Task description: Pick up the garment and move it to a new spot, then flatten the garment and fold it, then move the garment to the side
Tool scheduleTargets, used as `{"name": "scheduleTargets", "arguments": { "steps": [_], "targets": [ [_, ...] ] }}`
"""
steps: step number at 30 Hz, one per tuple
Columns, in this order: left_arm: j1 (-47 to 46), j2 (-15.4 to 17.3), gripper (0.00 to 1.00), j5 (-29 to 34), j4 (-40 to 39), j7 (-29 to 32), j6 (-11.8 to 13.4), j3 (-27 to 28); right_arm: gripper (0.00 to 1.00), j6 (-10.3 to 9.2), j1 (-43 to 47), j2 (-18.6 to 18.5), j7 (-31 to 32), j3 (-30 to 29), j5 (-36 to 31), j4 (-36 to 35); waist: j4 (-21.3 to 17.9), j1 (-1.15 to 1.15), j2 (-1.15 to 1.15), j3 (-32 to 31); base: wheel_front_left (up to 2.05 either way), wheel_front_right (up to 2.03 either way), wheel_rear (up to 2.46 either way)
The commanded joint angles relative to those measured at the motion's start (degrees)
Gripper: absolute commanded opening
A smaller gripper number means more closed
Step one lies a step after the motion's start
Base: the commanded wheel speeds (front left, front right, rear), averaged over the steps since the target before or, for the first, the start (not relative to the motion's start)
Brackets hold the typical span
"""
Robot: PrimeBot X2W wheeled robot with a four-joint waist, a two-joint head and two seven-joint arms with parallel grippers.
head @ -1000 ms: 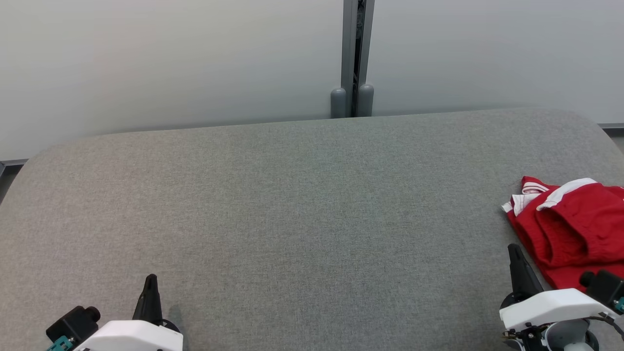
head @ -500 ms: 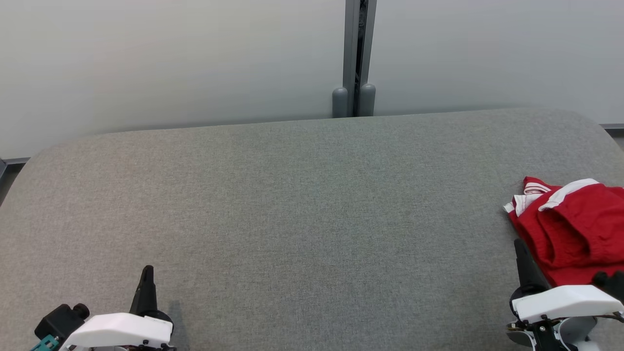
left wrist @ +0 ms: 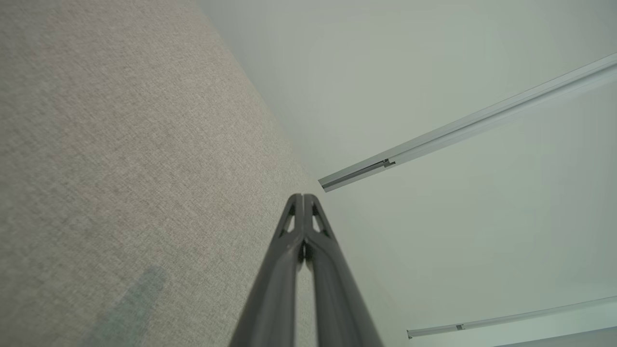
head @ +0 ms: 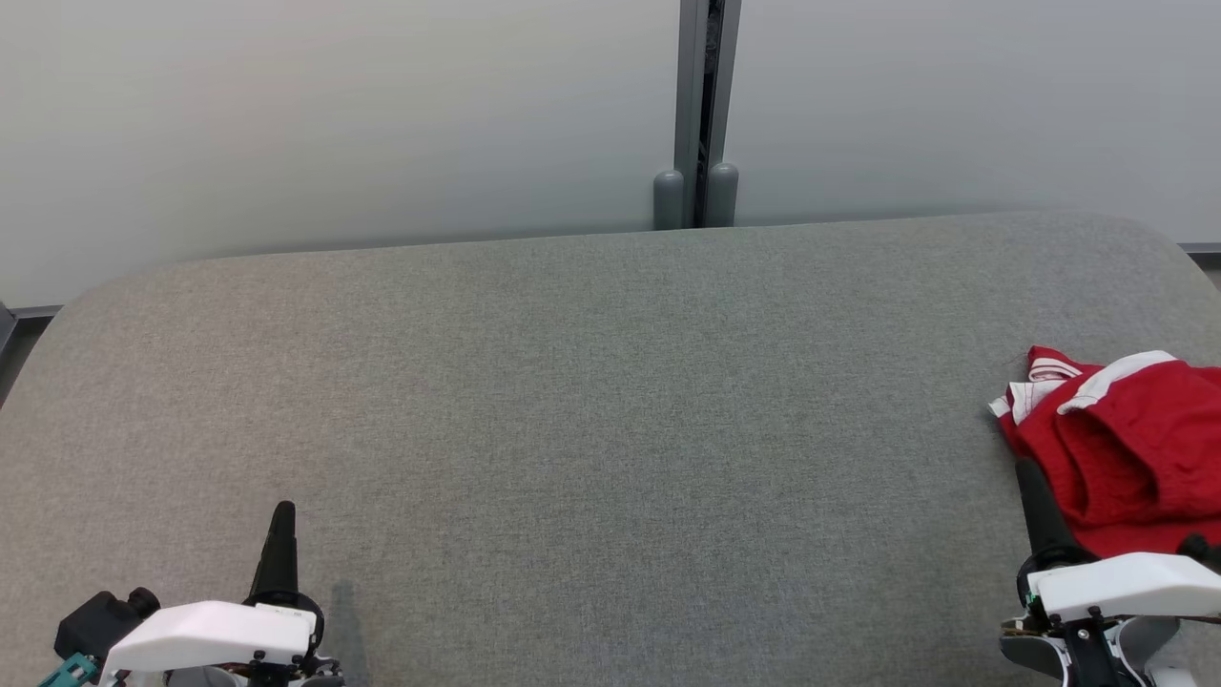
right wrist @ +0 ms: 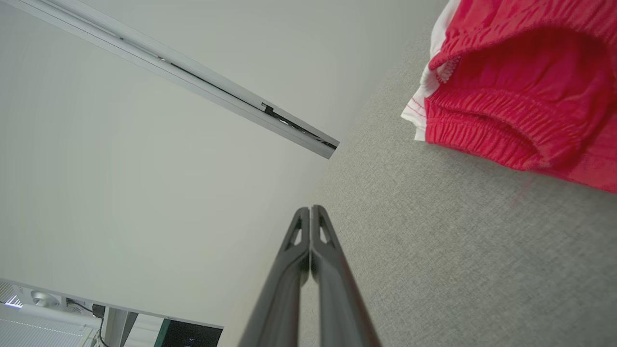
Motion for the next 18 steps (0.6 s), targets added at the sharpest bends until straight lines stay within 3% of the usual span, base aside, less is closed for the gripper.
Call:
{"name": "scheduleTargets", "arguments": {
  "steps": [1, 18],
  "targets": [
    [-1.79, 0.39, 0.00, -1.51, -0.90, 0.23, -0.44, 0.48, 0.00, 0.01, -0.02, -0.55, 0.49, -0.32, 1.55, -0.98, 0.02, 0.00, 0.00, 0.01, 0.00, 0.00, 0.00],
    [-2.45, 0.45, 0.00, -10.41, -2.21, 2.66, -1.73, 1.57, 0.00, 0.01, 0.42, -0.65, 2.95, -1.41, 11.08, -2.83, 0.32, 0.00, 0.00, 0.10, 0.00, 0.00, 0.00]
  ]
}}
